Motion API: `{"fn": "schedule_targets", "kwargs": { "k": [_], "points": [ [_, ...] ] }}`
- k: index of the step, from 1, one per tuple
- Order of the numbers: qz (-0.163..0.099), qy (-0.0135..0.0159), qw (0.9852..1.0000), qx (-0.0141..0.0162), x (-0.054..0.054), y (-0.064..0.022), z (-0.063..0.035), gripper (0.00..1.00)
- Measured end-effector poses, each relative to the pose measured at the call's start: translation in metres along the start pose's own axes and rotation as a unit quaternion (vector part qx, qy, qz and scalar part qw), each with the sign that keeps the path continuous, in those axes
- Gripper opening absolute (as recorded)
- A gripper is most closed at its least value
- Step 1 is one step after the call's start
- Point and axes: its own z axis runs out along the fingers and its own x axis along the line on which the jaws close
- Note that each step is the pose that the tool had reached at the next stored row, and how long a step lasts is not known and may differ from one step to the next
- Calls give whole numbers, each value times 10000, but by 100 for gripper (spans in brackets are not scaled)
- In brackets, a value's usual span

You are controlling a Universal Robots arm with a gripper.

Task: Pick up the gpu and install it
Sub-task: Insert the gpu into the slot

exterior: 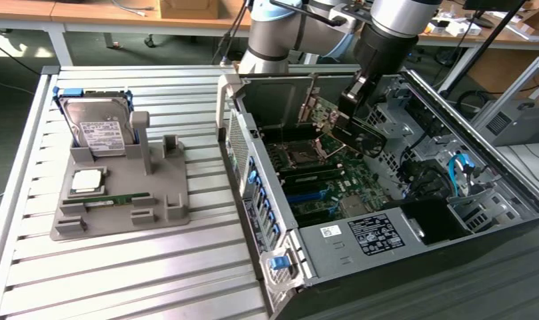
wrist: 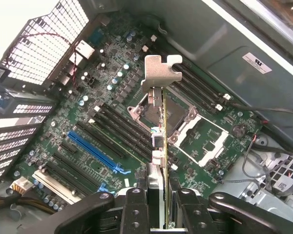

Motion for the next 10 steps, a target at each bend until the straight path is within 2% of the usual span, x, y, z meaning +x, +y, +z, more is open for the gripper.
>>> {"fn": "schedule_targets", "kwargs": {
  "k": [10],
  "points": [
    [-159, 3, 9999, -4, 0, 0, 1, 27]
  ]
}}
